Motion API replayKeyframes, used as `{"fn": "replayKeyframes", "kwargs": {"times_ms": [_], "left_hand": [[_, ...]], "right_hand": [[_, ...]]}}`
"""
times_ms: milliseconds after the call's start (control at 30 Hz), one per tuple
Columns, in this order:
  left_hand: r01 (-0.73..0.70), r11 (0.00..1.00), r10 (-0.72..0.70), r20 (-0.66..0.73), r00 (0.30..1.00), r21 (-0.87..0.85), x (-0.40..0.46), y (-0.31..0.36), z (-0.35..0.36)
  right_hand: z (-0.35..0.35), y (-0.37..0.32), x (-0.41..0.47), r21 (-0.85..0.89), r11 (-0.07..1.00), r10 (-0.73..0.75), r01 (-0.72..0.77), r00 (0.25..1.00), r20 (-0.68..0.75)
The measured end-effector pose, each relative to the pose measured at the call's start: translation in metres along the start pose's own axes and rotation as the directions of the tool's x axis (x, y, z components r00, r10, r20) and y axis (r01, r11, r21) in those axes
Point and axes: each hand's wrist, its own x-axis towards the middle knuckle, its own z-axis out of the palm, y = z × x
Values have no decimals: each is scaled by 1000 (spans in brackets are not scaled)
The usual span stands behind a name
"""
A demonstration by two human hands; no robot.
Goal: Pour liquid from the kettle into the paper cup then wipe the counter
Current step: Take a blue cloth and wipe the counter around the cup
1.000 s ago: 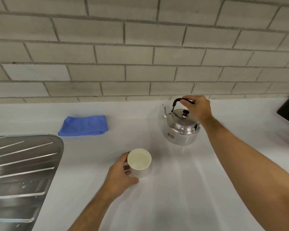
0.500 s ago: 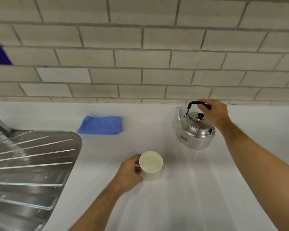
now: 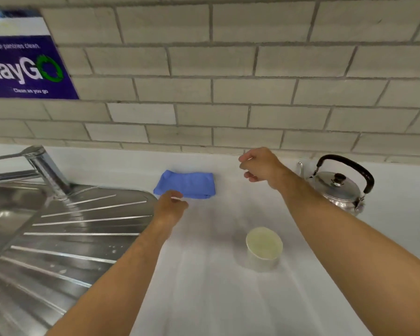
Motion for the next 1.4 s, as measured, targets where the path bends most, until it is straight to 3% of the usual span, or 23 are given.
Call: {"fn": "replayKeyframes", "kwargs": {"times_ms": [133, 267, 400, 567, 667, 867, 967, 1033, 1133, 1233, 1300, 1333, 1400], "left_hand": [[14, 1000, -14, -59, 998, -8, 45, -3, -26], [82, 996, -82, 14, 997, -18, 74, -10, -41], [100, 994, -104, 125, 987, 39, 95, -15, -41], [113, 960, -122, 21, 992, 257, 121, -28, -39], [76, 959, -86, 24, 996, 274, 130, -29, -41], [38, 988, -31, -46, 998, 147, 134, -19, -42], [4, 995, -10, -56, 998, -99, 122, -10, -46], [-34, 960, 40, 17, 999, -280, 101, -6, -55], [-93, 958, 158, 229, 961, -271, 56, -14, -72], [-99, 991, 125, 351, 928, -91, 3, -44, -78], [-66, 998, 62, 373, 926, -2, -31, -64, -77], [-55, 998, 40, 367, 930, 29, -45, -73, -77], [-51, 994, 16, 332, 943, 96, -65, -86, -77]], "right_hand": [[57, -6, 16, -8, 967, 254, -255, 960, 119], [101, 2, 25, -76, 923, 383, -376, 915, 122], [133, 19, 37, -49, 910, 415, -412, 906, 82], [150, 32, 50, 42, 910, 412, -412, 911, 9], [154, 32, 51, 121, 892, 435, -435, 900, 24], [155, 26, 53, 378, 833, 423, -403, 906, 33], [149, 19, 46, 398, 875, 321, -274, 946, -54], [144, 14, 28, 377, 906, 243, -194, 966, -85], [134, 13, -27, 212, 975, 73, -67, 997, -20], [125, 22, -90, -236, 972, 46, 2, 979, 197], [121, 33, -122, -584, 802, 61, 126, 955, 289], [121, 40, -133, -693, 691, -8, 205, 961, 276], [126, 54, -146, -698, 587, -283, 411, 911, 299]]}}
